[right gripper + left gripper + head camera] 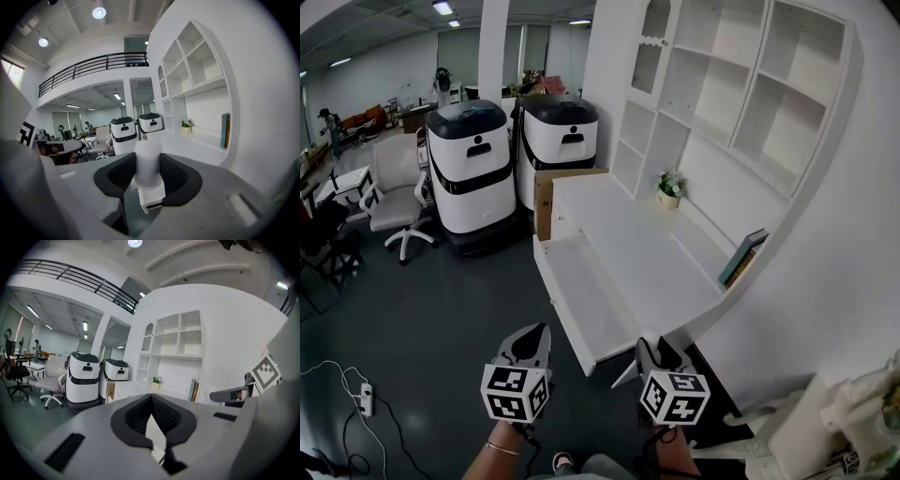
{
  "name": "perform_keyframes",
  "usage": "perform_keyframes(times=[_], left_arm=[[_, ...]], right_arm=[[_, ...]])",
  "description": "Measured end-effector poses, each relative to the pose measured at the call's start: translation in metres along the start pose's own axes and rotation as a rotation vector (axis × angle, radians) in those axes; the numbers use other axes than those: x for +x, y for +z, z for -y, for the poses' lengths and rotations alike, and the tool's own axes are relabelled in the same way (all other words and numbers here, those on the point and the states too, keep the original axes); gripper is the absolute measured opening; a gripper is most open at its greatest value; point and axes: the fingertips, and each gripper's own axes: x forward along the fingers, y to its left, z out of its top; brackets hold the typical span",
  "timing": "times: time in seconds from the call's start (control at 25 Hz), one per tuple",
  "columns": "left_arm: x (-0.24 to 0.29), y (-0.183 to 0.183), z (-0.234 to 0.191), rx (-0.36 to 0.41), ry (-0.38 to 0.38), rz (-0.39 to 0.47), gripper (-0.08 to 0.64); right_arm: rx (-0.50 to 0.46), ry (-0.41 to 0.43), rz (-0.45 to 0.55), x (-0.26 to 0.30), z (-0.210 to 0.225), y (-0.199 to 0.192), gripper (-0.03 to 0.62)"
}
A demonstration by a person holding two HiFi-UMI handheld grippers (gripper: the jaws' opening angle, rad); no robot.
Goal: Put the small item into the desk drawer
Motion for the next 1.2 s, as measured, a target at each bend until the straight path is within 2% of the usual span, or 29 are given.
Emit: perform_keyframes(times=[0.4, 0.84, 1.2], left_arm=[[0.054, 0.000, -0.023, -0.021, 0.020, -0.025, -0.002], [0.142, 0.038, -0.035, -0.005, 0.075, -0.021, -0.002], [0.204, 0.052, -0.052, -0.016, 0.161, -0.022, -0.002]], right_arm=[[-0.006, 0.018, -0.034, 0.064, 0.016, 0.011, 0.163], [-0.036, 0.103, -0.028, 0.159, 0.044, 0.070, 0.163], [-0.058, 0.199, -0.029, 0.237, 0.064, 0.106, 0.163]])
